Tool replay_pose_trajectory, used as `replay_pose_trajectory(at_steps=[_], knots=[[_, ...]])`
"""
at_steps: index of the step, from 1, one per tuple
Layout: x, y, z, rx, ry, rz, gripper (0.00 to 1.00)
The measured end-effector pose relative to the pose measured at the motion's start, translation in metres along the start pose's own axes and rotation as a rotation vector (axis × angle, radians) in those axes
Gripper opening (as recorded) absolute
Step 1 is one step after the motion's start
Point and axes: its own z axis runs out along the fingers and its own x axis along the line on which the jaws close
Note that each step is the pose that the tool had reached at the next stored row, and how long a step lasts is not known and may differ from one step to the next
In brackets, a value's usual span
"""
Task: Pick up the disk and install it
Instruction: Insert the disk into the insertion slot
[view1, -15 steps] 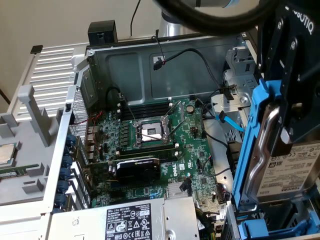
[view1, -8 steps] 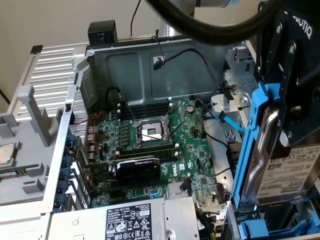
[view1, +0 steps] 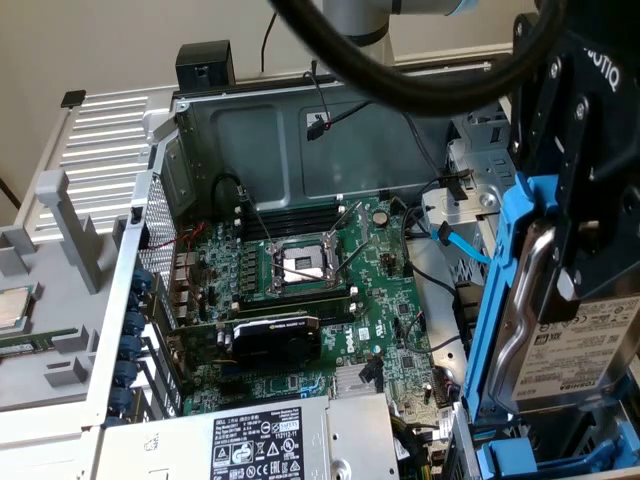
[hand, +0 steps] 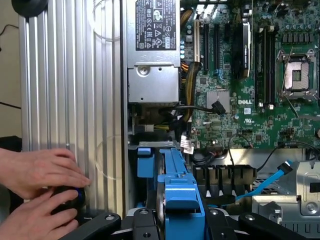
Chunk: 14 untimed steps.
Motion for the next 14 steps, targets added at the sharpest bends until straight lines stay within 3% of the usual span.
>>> replay_pose_trajectory(at_steps=[14], knots=[[-0.0001, -0.0004, 0.0052, 0.0, -0.0001, -0.001, 0.37]])
